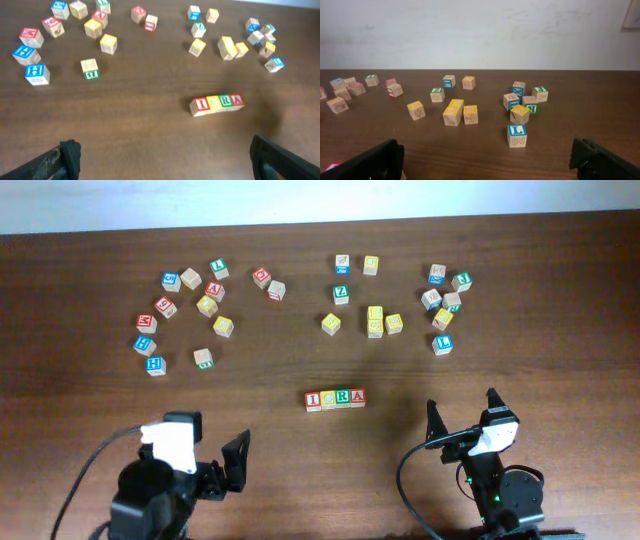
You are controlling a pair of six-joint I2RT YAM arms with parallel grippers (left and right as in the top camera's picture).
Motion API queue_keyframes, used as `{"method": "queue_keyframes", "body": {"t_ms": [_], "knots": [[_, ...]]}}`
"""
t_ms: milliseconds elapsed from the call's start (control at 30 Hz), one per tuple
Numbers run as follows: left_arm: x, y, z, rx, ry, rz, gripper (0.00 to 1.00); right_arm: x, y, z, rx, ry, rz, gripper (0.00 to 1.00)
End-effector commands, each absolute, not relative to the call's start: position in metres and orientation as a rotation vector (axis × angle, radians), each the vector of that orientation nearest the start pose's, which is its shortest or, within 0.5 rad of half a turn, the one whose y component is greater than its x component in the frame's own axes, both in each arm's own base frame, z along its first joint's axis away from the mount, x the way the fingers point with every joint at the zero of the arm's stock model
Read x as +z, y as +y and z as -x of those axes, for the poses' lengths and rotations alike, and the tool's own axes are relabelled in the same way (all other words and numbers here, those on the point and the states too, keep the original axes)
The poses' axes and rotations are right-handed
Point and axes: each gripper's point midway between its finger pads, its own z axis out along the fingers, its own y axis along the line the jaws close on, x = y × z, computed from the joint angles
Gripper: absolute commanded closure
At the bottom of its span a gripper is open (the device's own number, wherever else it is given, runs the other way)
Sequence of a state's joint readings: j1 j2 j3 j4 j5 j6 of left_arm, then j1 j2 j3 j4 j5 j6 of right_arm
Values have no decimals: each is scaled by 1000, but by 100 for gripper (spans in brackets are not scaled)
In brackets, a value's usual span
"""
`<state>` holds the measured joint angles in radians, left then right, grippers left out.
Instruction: Spell out ICRA
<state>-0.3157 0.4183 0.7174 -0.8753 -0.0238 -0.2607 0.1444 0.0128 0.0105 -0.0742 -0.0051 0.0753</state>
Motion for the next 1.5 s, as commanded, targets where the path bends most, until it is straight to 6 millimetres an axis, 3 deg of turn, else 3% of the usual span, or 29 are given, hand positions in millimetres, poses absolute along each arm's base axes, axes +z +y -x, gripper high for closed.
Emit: {"method": "queue_keyframes", "body": {"t_ms": [0,67,400,600,867,1167,1300,1367,1467], "knots": [[211,-74,-189,-316,2044,-317,1,156,36,-243,171,1650,61,2],[215,-79,-192,-298,1965,-409,1,156,36,-243,171,1650,61,2],[206,-60,-205,-225,1838,-310,1,156,36,-243,171,1650,61,2],[199,-60,-207,-222,1735,-309,1,156,36,-243,171,1650,61,2],[225,-63,-228,-201,1447,-305,1,156,36,-243,171,1650,61,2],[203,-57,-237,-177,1433,-286,1,156,36,-243,171,1650,61,2],[167,-47,-241,-162,1587,-253,1,156,36,-243,171,1650,61,2],[161,-40,-242,-143,1615,-222,1,156,36,-243,171,1650,61,2],[157,-9,-246,-169,1645,98,1,156,36,-243,171,1650,61,2]]}}
